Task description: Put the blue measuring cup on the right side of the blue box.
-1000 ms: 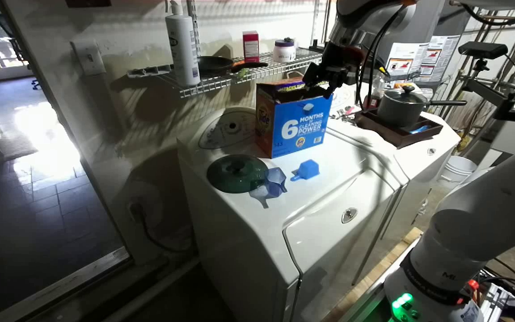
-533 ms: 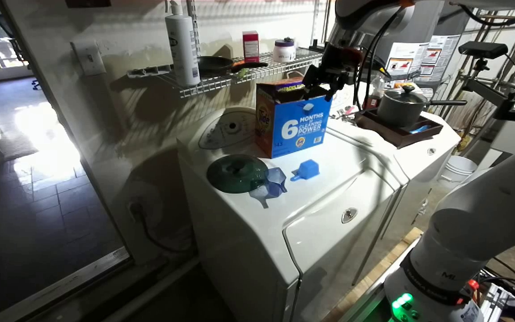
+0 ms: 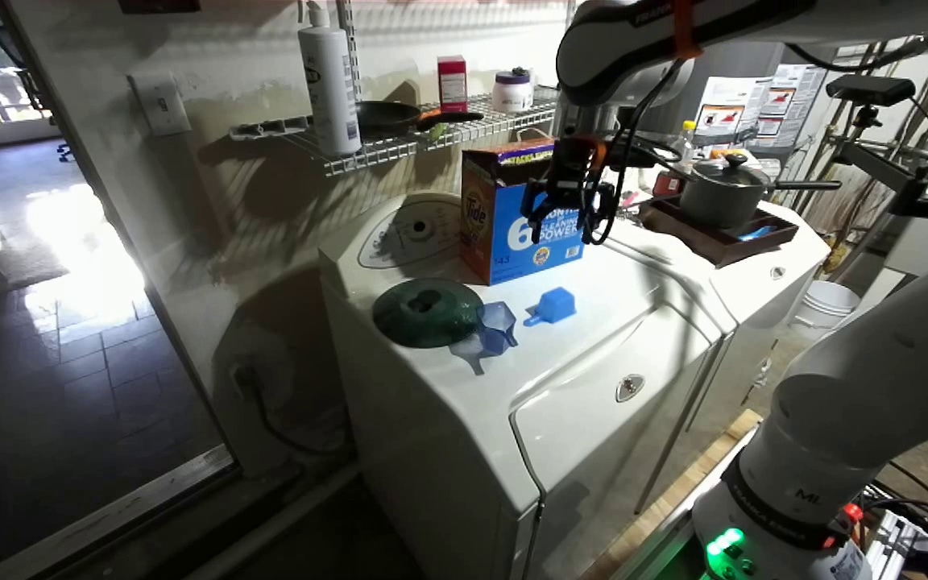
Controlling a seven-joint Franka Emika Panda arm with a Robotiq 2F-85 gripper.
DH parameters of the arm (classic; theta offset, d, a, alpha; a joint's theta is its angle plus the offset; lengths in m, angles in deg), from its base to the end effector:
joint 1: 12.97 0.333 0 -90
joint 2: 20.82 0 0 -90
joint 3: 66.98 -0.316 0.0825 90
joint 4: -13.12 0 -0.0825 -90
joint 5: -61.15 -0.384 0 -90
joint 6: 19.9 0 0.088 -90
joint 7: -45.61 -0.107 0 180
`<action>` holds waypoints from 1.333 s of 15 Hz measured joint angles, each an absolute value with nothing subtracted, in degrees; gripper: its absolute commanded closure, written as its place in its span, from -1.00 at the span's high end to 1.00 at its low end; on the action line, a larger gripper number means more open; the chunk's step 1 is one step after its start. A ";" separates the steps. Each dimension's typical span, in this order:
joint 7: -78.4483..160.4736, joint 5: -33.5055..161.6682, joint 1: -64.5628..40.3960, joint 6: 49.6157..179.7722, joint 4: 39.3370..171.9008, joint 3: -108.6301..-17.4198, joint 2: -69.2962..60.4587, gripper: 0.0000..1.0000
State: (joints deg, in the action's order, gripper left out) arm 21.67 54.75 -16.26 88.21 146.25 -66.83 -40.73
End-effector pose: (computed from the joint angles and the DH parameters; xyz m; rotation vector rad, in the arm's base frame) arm 0.4334 -0.0178 0.4686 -2.9480 0.7798 0.1626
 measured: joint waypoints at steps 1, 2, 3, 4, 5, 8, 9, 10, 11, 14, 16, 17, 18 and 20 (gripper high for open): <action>18.16 54.76 -16.36 88.21 147.38 -67.78 -40.80 1.00; 14.98 54.90 -16.62 88.27 148.53 -68.44 -40.92 1.00; 14.49 54.92 -16.64 88.31 149.13 -68.61 -40.96 1.00; 14.62 54.92 -16.64 88.31 149.16 -68.61 -40.94 1.00; 14.65 54.92 -16.65 88.31 149.07 -68.59 -40.94 1.00; 14.67 54.92 -16.65 88.32 148.95 -68.59 -40.94 1.00; 14.67 54.92 -16.65 88.31 148.95 -68.59 -40.94 1.00; 14.67 54.92 -16.65 88.31 148.95 -68.59 -40.95 1.00; 14.67 54.92 -16.65 88.32 148.95 -68.59 -40.95 1.00; 14.67 54.92 -16.65 88.32 148.95 -68.59 -40.95 1.00; 14.67 54.92 -16.65 88.32 148.95 -68.59 -40.94 1.00; 14.67 54.92 -16.65 88.31 148.95 -68.59 -40.94 1.00; 14.67 54.92 -16.65 88.32 148.95 -68.59 -40.94 1.00; 14.67 54.92 -16.65 88.31 148.95 -68.59 -40.94 1.00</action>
